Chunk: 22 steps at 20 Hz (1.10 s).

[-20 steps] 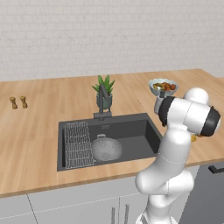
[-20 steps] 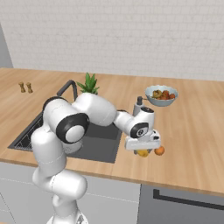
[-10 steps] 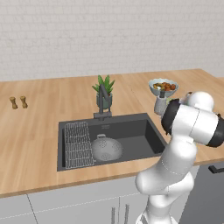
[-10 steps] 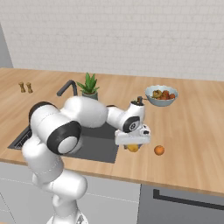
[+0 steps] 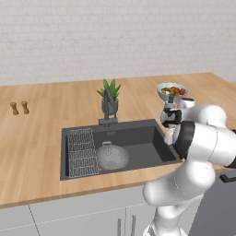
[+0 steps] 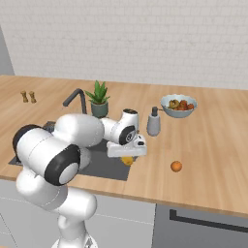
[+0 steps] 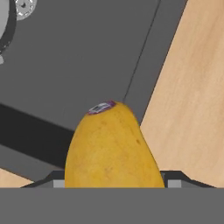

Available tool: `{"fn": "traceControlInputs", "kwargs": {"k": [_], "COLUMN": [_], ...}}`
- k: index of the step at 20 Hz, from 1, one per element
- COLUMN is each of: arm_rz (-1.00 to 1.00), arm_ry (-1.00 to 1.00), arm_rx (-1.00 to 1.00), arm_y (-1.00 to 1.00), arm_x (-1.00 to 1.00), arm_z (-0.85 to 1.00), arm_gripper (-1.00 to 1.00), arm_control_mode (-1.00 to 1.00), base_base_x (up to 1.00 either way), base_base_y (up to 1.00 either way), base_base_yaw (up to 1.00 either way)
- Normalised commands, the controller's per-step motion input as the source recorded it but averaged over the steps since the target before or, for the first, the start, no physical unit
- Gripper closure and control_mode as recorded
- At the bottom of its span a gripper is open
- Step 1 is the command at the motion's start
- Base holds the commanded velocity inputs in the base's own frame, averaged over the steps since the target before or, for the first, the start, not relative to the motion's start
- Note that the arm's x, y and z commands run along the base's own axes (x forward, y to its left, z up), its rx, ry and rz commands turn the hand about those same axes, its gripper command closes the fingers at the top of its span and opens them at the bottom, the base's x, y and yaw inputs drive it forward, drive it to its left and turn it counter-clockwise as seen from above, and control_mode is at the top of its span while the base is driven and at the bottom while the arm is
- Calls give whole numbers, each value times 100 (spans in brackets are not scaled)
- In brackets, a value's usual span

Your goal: Put the colander in the sink, put the mango, tangerine in the colander, and turn on the sink faucet and pour water over the colander.

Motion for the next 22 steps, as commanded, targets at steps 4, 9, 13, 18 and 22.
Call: {"fn": "traceControlInputs", "kwargs": {"k": [4,9,13,18,22], "arm_rz": [0,0,0,0,0], "arm_ry": [0,0,0,0,0], "arm_rx": [0,1,0,1,2], "arm_y": [76,77,81,69,52], "arm_x": [0,10,18,18,18], "arm_z": [6,1,0,0,0], "arm_gripper": [100,100,100,100,100], "arm_control_mode": [-100,-100,-100,-100,-100], "base_base_x": [0,0,0,0,0], "base_base_y": [0,0,0,0,0], "base_base_yaw": [0,0,0,0,0]}}
